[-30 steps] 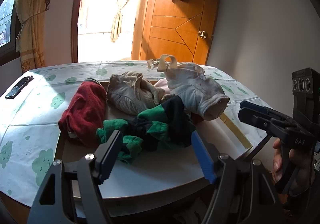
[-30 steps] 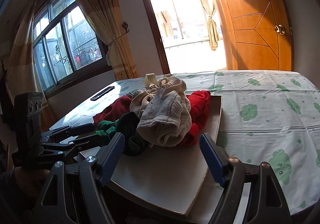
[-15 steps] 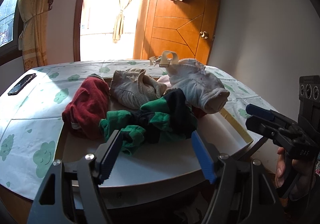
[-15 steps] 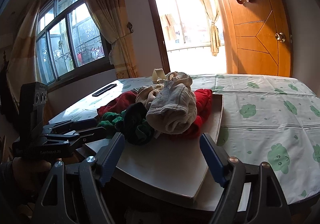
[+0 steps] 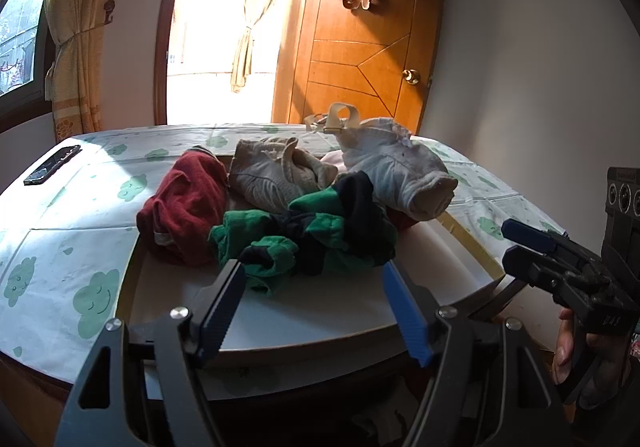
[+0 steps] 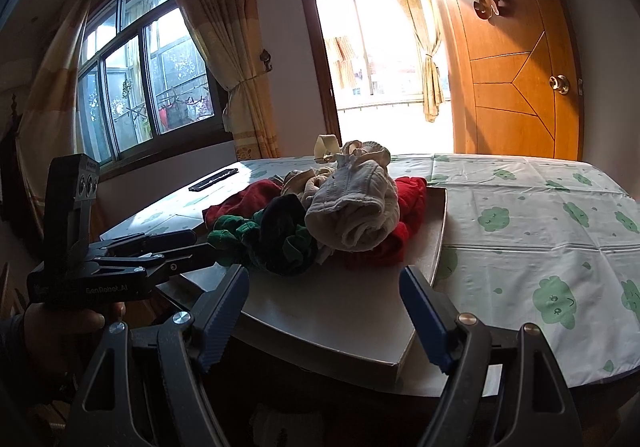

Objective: Take underwear out of drawer
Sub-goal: 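Move both tools back down into the open drawer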

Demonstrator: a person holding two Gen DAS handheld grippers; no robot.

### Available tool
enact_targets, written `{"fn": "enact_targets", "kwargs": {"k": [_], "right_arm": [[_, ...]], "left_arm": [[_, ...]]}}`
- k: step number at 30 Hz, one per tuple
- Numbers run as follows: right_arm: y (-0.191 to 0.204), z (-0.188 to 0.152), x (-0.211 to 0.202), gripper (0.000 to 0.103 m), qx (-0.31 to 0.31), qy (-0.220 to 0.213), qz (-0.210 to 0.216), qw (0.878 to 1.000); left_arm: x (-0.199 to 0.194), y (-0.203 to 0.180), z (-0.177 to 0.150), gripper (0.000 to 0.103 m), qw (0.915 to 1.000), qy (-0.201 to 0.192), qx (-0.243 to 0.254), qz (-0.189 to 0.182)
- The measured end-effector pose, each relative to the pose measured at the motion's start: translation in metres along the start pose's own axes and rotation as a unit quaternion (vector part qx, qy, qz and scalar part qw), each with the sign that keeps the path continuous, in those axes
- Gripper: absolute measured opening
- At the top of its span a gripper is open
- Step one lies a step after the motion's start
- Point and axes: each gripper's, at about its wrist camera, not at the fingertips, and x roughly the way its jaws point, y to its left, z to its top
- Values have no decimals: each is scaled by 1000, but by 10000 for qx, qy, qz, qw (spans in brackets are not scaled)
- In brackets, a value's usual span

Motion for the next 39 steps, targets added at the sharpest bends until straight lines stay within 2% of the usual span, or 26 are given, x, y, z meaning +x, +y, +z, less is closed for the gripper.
{"fn": "enact_targets", "kwargs": {"k": [12, 31, 39], "right_arm": [[0, -26, -11, 80, 167, 85, -26, 9998], [-5, -58, -26, 80, 374, 214, -133, 9990], [-9, -70, -28, 80, 451, 331, -193, 9982]], "left_arm": [[-10, 5, -13, 72, 9998, -9, -171, -46], [-26, 0, -33, 72, 9999, -95, -81, 58], [-24, 0, -43, 72, 10000, -10, -47, 81]]}}
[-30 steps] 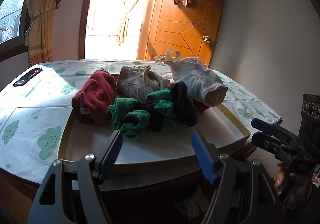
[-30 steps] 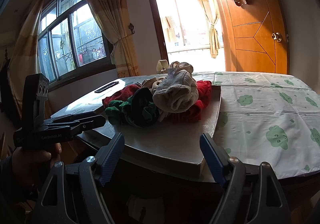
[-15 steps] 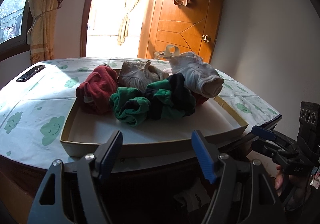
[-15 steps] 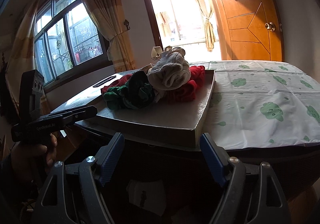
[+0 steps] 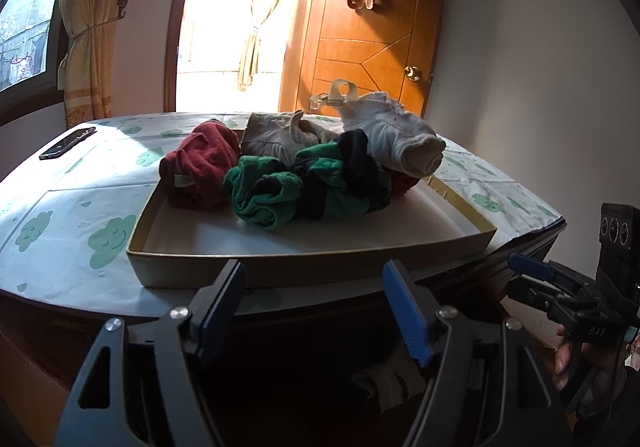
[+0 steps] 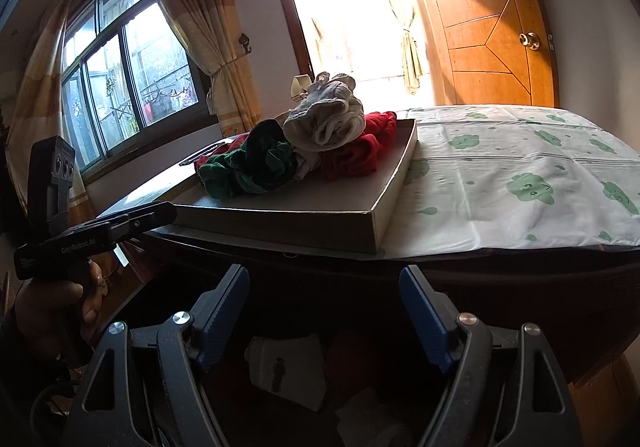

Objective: Take underwear out of drawer
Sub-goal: 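Move both tools back down into the open drawer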

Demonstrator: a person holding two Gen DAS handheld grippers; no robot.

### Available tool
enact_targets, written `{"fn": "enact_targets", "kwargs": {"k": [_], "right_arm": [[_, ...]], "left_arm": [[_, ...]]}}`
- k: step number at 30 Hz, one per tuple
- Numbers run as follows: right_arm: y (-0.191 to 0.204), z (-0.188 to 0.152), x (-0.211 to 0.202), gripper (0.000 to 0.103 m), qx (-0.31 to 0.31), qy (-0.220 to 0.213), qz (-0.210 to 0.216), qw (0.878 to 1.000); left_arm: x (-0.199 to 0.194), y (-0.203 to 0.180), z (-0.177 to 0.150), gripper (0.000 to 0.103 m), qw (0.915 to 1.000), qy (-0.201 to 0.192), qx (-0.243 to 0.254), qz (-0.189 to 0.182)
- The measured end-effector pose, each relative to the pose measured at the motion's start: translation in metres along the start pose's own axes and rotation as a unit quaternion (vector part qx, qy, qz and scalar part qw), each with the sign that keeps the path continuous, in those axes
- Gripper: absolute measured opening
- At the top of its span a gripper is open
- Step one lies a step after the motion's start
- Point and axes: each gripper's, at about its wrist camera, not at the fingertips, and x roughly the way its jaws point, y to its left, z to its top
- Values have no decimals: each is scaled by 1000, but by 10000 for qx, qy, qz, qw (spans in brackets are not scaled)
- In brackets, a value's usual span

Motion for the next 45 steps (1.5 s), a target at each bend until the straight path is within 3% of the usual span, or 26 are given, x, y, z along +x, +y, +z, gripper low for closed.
{"fn": "enact_targets", "kwargs": {"k": [14, 25, 36, 41, 45], "right_arm": [[3, -10, -18, 80, -5, 111, -99, 9999], [0, -24, -15, 80, -318, 625, -219, 9973], [9, -46, -6, 80, -1125, 1638, -180, 9799], [8, -51, -7, 80, -1267, 1886, -266, 9735], [11, -54, -2, 80, -1649, 2233, -408, 9598]], "left_arm": [[6, 1, -20, 72, 9993, 364, 21, -85], [4, -14, -34, 74, 9959, 563, 711, 29], [21, -34, -53, 74, 9851, 1119, 1304, -61], [30, -49, -63, 75, 9748, 1425, 1709, -141], [38, -63, -69, 77, 9649, 1654, 2027, -227]]}}
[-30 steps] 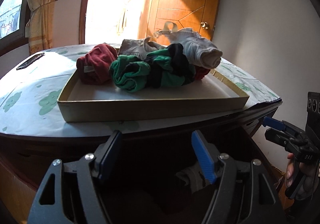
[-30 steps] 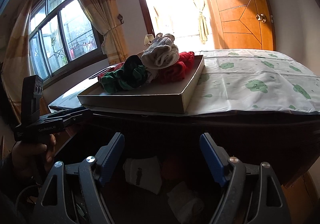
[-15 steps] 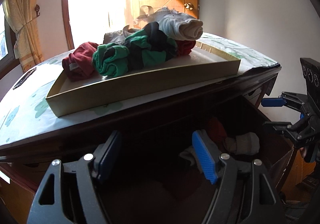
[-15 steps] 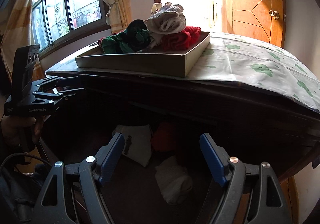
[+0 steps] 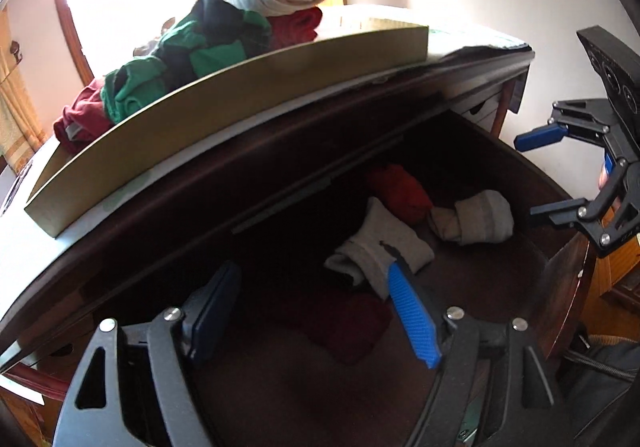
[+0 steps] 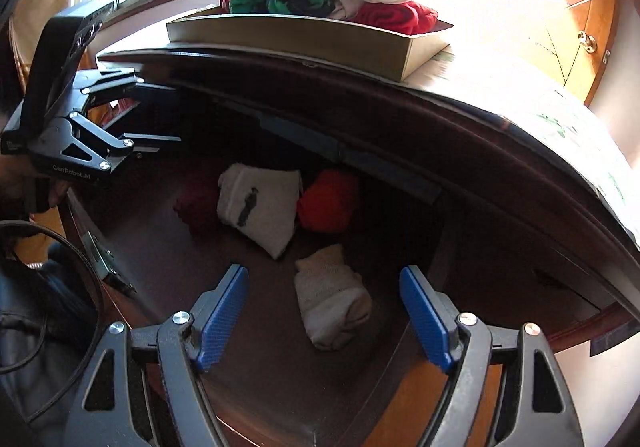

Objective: Take underwear out of drawer
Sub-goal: 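Move both tools back down into the open drawer, then grasp the beige sock with the right tool while the left tool grasps the dark red sock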

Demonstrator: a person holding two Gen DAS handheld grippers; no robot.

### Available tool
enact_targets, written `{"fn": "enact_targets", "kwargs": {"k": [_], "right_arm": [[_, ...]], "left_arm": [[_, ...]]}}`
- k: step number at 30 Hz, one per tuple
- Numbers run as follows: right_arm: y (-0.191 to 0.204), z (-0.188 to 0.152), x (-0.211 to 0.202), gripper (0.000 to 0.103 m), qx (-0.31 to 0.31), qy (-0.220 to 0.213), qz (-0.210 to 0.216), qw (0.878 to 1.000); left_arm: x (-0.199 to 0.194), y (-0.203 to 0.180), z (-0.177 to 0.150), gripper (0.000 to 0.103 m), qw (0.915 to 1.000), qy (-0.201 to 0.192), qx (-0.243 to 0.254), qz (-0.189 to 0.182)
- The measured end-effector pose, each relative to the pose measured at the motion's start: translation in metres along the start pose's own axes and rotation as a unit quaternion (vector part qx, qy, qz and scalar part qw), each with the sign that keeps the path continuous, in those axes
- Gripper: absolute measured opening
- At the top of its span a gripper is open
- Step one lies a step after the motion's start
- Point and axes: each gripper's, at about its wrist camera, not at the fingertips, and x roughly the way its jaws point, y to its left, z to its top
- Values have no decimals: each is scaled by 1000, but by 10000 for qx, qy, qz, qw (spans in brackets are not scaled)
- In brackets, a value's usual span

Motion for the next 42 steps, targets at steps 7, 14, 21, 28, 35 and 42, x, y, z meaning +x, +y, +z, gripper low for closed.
{"fn": "enact_targets", "kwargs": {"k": [7, 14, 21, 28, 35, 42], "right_arm": [[1, 2, 4, 80, -303, 286, -30, 9991], [7, 10, 35, 80, -460, 629, -20, 9970], [11, 14, 59, 79, -629, 1073, -56, 9922], [19, 15, 79, 79, -907, 1566, -3, 9835], [23, 15, 89, 69, -1024, 1740, 95, 9794], [27, 14, 87, 62, -1061, 1709, 145, 9794]], "left_arm": [[15, -8, 1, 78, 9986, 387, 294, -221], [31, -1, 0, 79, 9949, 805, 99, -592], [46, -5, 1, 79, 9897, 1194, 92, -783], [56, -17, -2, 79, 9833, 1575, 421, -808], [68, -20, -3, 79, 9784, 1796, 602, -833], [85, -24, -3, 79, 9736, 2012, 731, -787]]}}
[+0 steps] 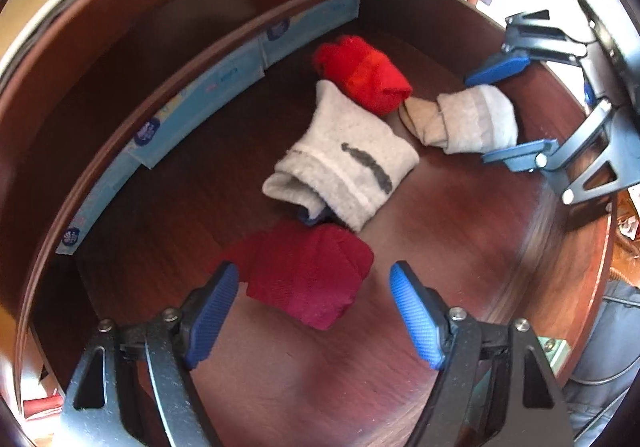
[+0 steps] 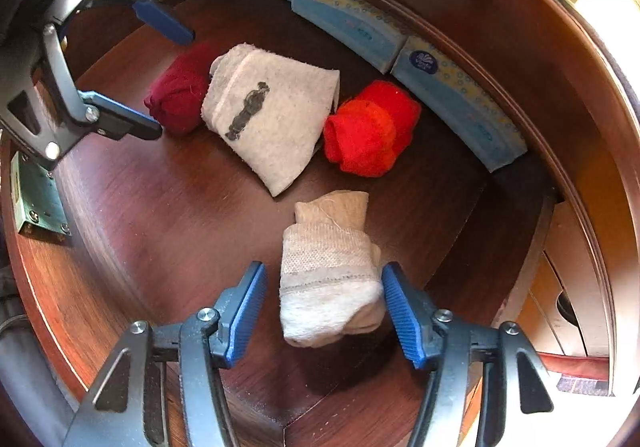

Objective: Take underwear out of drawer
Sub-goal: 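Grasp the beige sock with the right tool while the left tool grasps the dark red sock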

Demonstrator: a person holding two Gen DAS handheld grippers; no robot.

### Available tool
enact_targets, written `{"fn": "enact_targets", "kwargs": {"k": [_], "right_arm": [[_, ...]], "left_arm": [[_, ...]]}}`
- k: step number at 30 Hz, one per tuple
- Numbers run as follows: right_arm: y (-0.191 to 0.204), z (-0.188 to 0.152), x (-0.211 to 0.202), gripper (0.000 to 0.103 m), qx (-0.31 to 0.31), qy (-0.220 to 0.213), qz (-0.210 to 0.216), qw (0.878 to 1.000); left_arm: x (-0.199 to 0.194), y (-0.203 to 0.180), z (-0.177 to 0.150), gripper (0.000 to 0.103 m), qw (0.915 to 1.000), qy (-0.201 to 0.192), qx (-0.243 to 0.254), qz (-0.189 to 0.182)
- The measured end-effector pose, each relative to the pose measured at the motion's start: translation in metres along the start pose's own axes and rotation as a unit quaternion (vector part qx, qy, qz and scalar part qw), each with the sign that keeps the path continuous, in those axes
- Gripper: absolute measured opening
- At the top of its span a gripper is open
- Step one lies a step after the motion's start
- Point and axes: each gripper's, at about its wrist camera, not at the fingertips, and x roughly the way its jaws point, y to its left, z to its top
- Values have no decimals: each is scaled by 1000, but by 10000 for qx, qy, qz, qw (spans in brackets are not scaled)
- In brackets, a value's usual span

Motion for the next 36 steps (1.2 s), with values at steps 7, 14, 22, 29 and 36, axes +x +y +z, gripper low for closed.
{"fn": "enact_targets", "kwargs": {"k": [7, 14, 22, 29, 36], "right_arm": [[2, 1, 1, 61, 23, -41, 12, 10000], [-4, -6, -8, 50, 127, -178, -48, 9997], [-1, -8, -6, 50, -18, -54, -230, 9997], [5, -7, -3, 51, -170, 116, -398, 9990], [16, -4, 5, 45, -402, 349, -529, 9972]], "left_arm": [[17, -1, 11, 79, 9998, 199, 87, -1], [25, 5, 16, 67, 9997, 241, -24, -73], [29, 3, 18, 52, 9996, 255, 24, -94], [31, -7, 22, 48, 9996, 267, 44, -93], [32, -12, 22, 42, 9996, 259, 81, -80]]}}
